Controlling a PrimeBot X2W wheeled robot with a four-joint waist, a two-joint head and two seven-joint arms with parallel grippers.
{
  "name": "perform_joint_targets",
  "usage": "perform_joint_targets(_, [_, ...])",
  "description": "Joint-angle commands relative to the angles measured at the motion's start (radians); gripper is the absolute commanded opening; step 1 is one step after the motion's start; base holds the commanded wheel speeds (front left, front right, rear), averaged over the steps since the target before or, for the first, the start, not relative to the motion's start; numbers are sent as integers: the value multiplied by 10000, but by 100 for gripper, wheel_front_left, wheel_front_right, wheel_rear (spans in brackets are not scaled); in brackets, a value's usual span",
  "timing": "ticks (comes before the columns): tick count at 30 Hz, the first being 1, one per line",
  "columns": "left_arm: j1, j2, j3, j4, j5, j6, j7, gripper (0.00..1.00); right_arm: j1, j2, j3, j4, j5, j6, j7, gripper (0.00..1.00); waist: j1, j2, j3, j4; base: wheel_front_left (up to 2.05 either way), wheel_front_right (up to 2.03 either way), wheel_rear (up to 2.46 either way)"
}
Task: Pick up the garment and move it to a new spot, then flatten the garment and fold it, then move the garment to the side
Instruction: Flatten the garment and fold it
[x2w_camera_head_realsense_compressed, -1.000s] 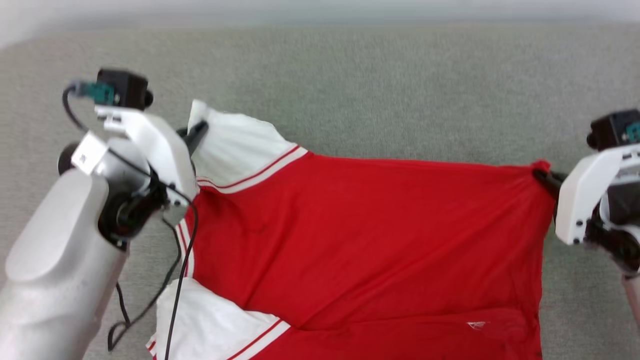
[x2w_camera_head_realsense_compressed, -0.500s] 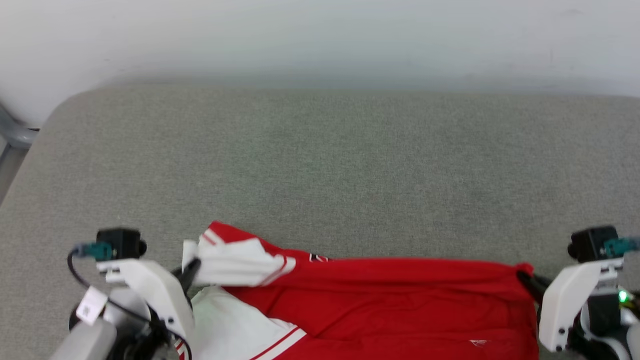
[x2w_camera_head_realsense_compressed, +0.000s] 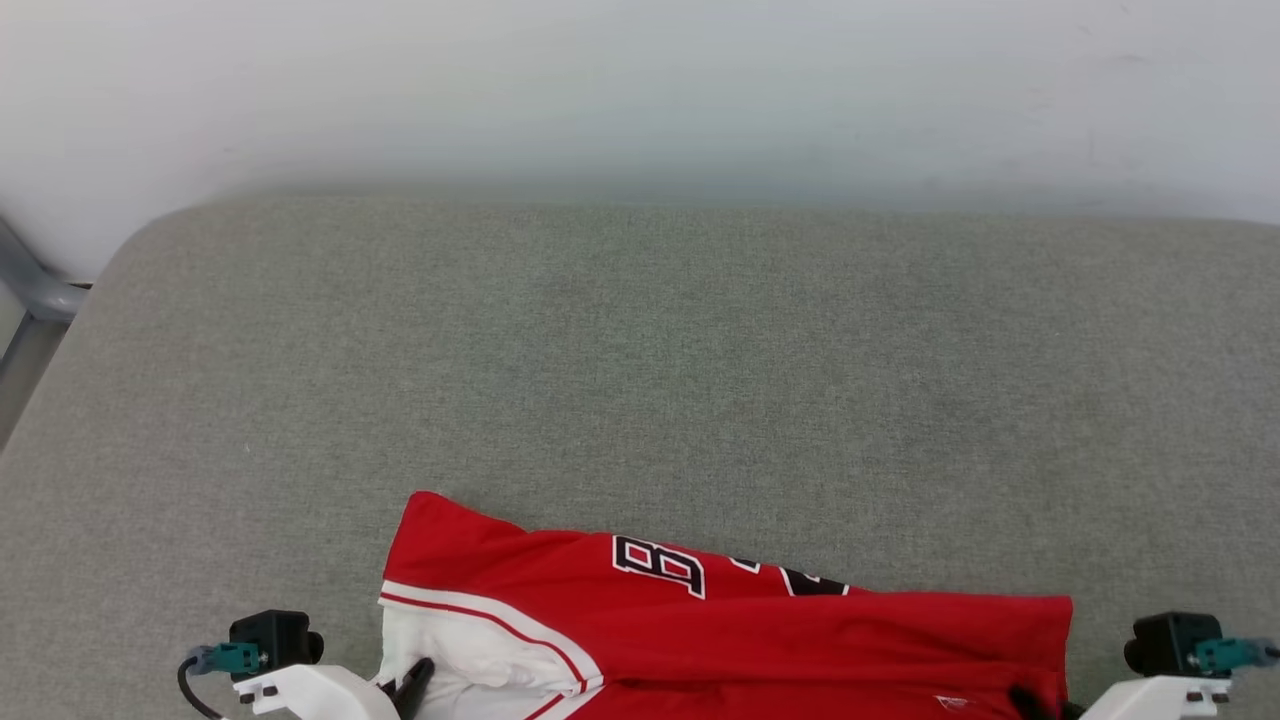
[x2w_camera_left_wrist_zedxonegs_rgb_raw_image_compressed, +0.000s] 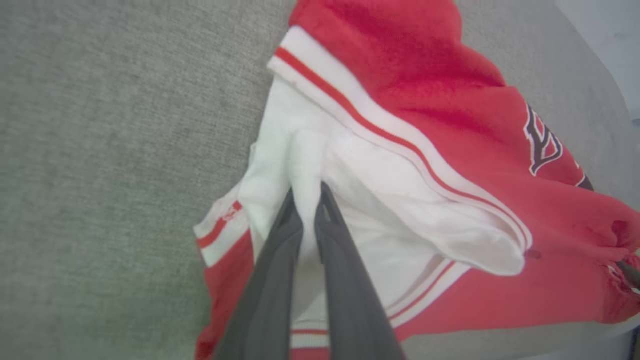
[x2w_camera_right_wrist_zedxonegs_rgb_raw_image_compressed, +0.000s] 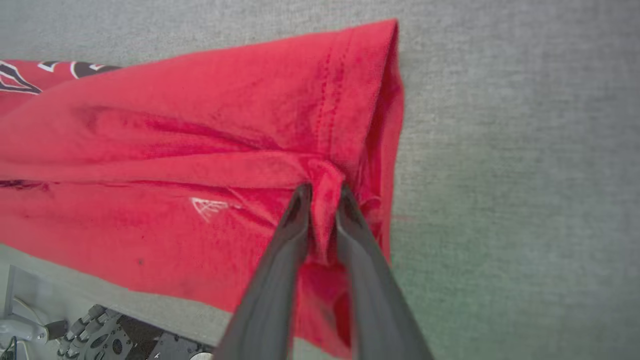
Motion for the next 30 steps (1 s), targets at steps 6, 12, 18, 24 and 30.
perform_joint_targets(6, [-229,-64,68,83,498,-208,-974,100,544,107,-153,-524,-178,-7,-615,100,1,0,-319,-29,0,0,0])
perform_joint_targets(12, [-165,-52,-121,-260,1234,-203,-1932,100,813,210,-449,-1437,-374,-8,-510,100,1,0,-751,-186,0,0,0])
perform_joint_targets(18, [-436,-54,-127,-745,2304,31,-3452,100,976,101,-809,-2179,-686,-8,108,100,1,0,-901,-235,0,0,0])
perform_joint_targets(24, [-666,-166,-83,-1386,3470,351,-4420,100,1124,-22,-1134,-2631,-971,-8,612,100,1,0,-923,-105,0,0,0])
perform_joint_targets(30, [-439,-337,173,-2043,4473,692,-4586,100,1103,-134,-1096,-2682,-1087,-8,1055,100,1,0,-735,175,0,0,0])
